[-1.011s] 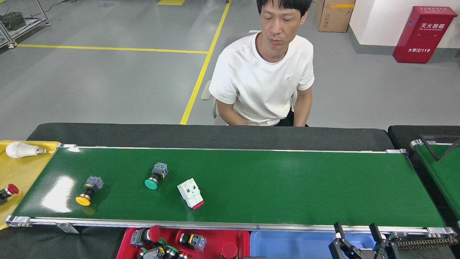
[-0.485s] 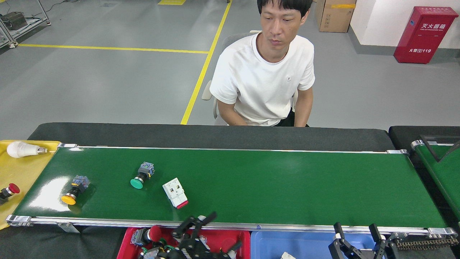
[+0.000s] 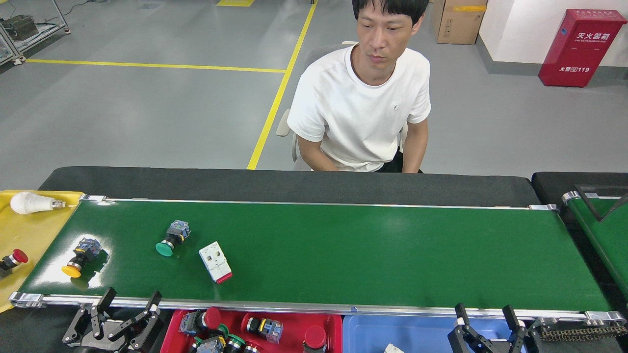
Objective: Pick switch part from conveyor to tray
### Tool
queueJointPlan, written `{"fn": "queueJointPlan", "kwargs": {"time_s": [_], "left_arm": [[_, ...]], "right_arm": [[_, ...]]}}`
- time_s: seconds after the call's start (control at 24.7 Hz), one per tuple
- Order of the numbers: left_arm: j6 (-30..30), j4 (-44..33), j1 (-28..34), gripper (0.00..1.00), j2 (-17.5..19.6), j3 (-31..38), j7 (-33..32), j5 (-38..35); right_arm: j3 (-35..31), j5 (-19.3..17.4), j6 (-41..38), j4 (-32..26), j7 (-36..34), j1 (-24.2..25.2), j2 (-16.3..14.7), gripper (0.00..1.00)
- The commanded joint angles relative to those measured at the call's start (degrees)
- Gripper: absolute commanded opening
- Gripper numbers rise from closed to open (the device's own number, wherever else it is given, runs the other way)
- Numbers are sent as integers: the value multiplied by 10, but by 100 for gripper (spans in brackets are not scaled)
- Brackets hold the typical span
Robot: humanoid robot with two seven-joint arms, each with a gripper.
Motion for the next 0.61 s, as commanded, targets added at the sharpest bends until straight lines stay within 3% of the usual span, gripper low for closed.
{"fn": "queueJointPlan", "kwargs": {"time_s": [0.0, 0.28, 0.57], "left_arm": [[26, 30, -35, 100, 12, -14, 5, -17], [82, 223, -161, 100, 71, -54, 50, -46], [121, 404, -252, 98, 139, -80, 103, -46]], "right_arm": [[-1, -2, -1, -1, -2, -5, -2, 100], [-31, -7, -1, 8, -3, -6, -2, 100], [-53, -57, -4, 27, -7, -6, -19, 100]]}}
